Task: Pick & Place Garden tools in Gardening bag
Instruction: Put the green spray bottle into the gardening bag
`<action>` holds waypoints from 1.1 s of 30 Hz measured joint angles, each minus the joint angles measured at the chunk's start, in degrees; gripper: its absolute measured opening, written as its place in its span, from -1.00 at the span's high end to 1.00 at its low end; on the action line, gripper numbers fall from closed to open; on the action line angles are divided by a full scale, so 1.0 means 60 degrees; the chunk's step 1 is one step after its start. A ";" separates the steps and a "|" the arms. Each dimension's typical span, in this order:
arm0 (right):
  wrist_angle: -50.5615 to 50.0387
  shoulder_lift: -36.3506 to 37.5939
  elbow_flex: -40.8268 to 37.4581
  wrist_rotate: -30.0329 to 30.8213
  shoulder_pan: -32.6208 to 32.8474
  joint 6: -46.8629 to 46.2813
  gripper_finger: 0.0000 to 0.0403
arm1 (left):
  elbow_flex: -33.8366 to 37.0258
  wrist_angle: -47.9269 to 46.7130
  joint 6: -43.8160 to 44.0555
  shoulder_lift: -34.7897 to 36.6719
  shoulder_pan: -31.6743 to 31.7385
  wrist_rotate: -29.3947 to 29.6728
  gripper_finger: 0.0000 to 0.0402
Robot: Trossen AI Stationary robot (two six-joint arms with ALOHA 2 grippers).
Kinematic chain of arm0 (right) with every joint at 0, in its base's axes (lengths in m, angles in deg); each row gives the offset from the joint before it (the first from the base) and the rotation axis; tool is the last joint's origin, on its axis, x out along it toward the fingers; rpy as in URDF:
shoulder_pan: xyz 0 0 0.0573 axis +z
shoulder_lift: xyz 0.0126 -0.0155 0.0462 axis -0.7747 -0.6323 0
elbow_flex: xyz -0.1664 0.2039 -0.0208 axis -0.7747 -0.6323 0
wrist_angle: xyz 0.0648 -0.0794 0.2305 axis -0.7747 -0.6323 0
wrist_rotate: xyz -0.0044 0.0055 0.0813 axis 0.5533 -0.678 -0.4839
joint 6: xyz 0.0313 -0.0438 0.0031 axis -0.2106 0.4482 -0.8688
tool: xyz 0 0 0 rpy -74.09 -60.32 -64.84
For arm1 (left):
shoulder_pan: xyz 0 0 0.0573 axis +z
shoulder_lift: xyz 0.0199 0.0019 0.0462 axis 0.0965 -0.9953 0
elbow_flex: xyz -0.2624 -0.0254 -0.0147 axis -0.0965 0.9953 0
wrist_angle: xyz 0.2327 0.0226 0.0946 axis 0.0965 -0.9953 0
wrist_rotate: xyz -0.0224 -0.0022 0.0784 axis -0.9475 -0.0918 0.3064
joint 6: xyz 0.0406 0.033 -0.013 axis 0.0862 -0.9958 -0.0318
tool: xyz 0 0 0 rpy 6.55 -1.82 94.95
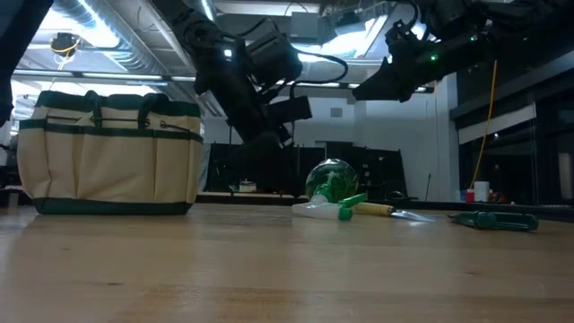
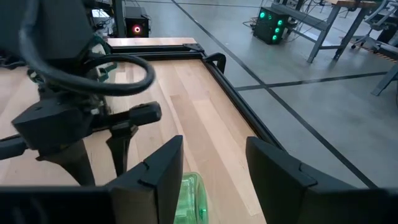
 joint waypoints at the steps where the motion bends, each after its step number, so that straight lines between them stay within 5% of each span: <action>1: 0.0000 -0.0001 -0.0001 0.0000 0.0002 -0.0002 0.11 | 0.0000 0.0073 0.0053 -0.0040 0.0033 -0.0171 0.09; 18: -0.0022 -0.0002 0.0000 -0.0002 0.0002 -0.0002 0.11 | -0.0033 0.0955 0.0725 -0.1049 0.0060 -0.0519 0.15; 33: -0.0018 -0.0002 0.0000 0.0002 0.0002 -0.0002 0.11 | -0.0007 0.0993 0.1607 -0.1047 -0.0289 -0.0595 0.96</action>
